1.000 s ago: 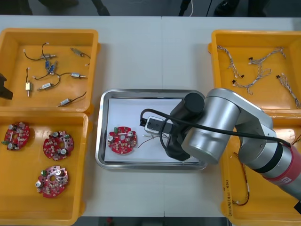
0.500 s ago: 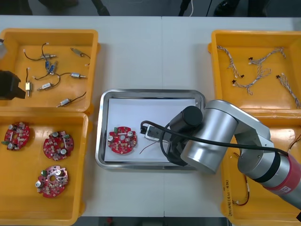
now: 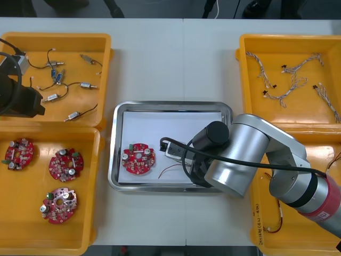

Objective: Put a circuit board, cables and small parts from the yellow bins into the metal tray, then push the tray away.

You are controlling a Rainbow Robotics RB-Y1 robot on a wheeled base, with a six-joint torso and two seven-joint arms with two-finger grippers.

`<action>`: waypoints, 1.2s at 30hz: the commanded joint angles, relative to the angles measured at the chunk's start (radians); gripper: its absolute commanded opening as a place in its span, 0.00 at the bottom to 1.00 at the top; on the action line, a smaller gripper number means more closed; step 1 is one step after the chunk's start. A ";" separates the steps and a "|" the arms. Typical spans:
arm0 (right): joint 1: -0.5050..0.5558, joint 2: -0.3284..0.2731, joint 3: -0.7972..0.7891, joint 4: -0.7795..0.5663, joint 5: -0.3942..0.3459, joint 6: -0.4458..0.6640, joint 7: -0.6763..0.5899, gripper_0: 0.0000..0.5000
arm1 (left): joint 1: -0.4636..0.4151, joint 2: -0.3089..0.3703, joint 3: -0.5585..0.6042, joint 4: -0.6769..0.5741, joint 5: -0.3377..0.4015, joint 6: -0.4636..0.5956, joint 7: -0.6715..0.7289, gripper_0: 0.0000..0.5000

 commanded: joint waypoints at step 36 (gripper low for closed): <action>-0.174 0.076 -0.568 -0.061 -0.389 0.361 -0.091 1.00 | -0.155 -0.083 -0.265 0.143 -0.087 -0.247 0.135 1.00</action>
